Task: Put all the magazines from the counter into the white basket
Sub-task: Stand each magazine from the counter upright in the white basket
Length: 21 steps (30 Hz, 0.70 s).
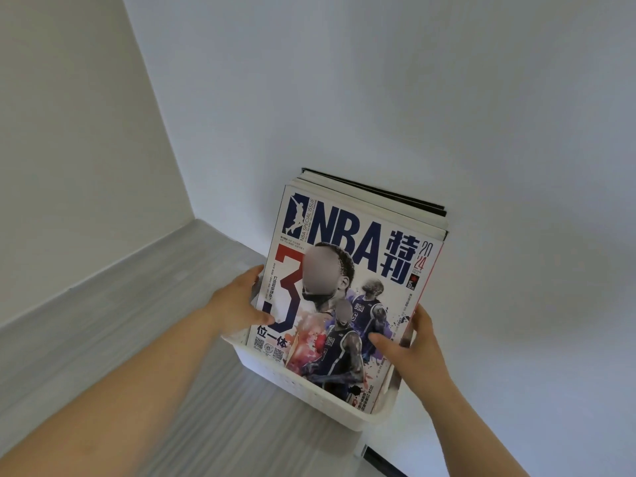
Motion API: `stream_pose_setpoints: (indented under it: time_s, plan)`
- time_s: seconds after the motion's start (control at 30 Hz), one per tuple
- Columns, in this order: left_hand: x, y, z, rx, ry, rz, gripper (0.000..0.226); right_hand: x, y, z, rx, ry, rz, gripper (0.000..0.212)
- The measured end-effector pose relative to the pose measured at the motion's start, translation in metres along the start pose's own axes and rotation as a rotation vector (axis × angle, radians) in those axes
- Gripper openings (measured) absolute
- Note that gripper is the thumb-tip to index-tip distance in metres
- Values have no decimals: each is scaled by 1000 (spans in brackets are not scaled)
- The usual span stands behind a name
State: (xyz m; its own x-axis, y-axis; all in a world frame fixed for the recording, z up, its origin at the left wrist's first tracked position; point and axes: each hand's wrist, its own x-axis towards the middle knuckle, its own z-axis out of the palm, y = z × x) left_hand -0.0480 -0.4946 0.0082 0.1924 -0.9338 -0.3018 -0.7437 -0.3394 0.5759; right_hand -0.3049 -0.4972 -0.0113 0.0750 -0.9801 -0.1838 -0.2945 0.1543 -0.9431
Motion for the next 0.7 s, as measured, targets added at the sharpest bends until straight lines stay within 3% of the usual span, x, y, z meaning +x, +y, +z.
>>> stream_pose_setpoints:
  time_s: [0.1, 0.17, 0.23, 0.33, 0.4, 0.47, 0.57, 0.7]
  plan:
    - [8, 10, 4, -25, -47, 6, 91, 9, -4, -1, -69, -106, -55, 72]
    - [11, 10, 5, -88, -50, 3, 99, 10, 0, 5, -121, -78, -72, 77]
    - [12, 7, 5, -125, -62, -13, 103, 5, 7, 9, -19, -24, -4, 88]
    - [6, -6, 5, -178, -8, -143, 76, -13, 23, 15, 225, 46, 148, 92]
    - [-2, -20, 9, -390, 38, -213, 36, -29, 30, 23, 307, 38, 199, 78]
    - [-12, -31, 21, -763, 118, -237, 13, -46, 30, 35, 353, 54, 228, 62]
    - [-19, -33, 42, -1142, 287, -306, 12, -57, 25, 50, 412, 166, 241, 51]
    - [-19, -26, 48, -1201, 327, -304, 19, -57, 22, 55, 453, 245, 250, 48]
